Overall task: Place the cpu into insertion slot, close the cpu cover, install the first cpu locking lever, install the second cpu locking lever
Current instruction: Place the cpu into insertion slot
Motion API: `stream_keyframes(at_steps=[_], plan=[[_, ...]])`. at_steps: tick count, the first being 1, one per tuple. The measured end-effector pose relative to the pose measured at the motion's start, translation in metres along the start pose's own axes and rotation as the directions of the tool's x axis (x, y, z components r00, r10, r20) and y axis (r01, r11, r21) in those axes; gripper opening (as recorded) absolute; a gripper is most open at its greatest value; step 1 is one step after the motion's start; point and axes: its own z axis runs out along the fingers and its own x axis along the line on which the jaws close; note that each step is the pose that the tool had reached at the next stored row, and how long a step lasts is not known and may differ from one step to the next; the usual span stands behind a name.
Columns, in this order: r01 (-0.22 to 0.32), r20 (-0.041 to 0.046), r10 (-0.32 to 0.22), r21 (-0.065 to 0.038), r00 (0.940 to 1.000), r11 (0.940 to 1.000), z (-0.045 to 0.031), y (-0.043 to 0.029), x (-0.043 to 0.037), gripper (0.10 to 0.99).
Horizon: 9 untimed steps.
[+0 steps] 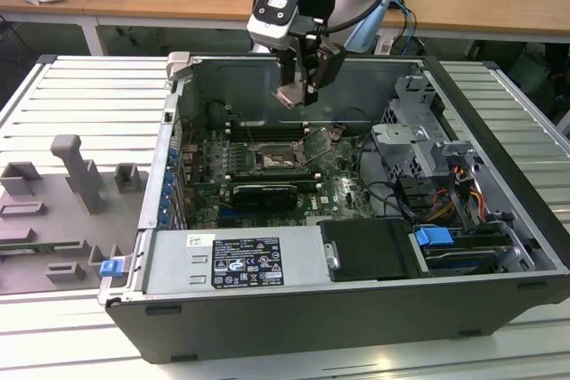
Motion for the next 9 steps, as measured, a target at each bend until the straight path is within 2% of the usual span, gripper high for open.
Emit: stream_keyframes(at_steps=[6,9], plan=[[-0.001,-0.0016,0.001,0.007,1.0000,1.0000,0.0007,0.0002,-0.0001,0.541],[-0.007,-0.0010,0.007,0.008,1.0000,0.9999,0.0009,0.0002,-0.0002,0.541]])
